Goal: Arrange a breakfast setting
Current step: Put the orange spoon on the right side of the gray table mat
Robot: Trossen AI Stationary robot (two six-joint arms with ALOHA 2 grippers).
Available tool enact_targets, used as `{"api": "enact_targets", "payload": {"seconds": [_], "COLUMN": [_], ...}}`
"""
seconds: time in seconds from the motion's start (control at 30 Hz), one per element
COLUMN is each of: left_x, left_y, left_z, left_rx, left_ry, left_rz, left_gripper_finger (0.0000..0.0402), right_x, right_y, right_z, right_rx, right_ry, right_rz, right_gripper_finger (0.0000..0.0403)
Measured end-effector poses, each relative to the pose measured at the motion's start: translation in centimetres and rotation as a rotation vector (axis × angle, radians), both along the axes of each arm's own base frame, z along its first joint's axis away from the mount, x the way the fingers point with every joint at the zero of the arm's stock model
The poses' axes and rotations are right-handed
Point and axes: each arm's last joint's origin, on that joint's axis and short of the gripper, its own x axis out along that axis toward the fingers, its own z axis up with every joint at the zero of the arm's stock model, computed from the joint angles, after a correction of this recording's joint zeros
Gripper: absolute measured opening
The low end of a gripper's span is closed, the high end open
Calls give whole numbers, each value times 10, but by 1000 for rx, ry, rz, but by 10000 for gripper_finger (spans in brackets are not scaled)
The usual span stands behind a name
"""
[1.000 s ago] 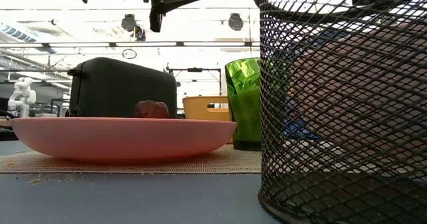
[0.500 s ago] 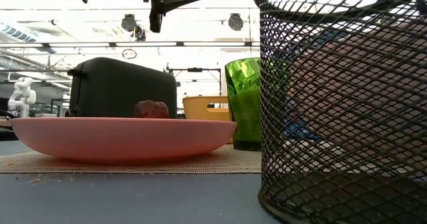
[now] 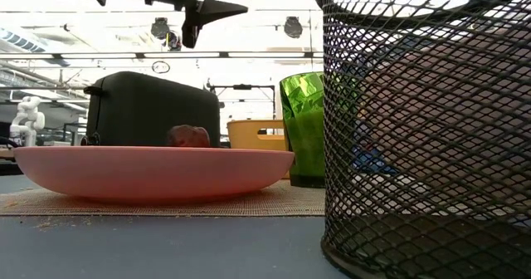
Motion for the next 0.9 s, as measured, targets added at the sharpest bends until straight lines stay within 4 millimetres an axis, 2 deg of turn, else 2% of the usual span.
{"api": "enact_targets", "payload": {"seconds": [0.27,0.47,0.67,0.9], "left_x": [0,-1,-1,-1], "left_y": [-7,-12,-13,-13], "left_z": [-2,-1,-1,-1], "left_rx": [20,50,51,46], "left_ry": [18,20,20,20], "left_rz": [-26,-48,-51,-51], "left_gripper_finger": [154,154,154,154], "right_x": [-5,-8,3,13], "right_y": [18,39,60,72], "right_z": [-11,-24,-41,-62], "right_rx": [5,-6,-64,-170], "right_ry": [135,245,284,353], "right_rz": [-77,-154,-150,-162], "right_gripper_finger": [0,0,0,0]}}
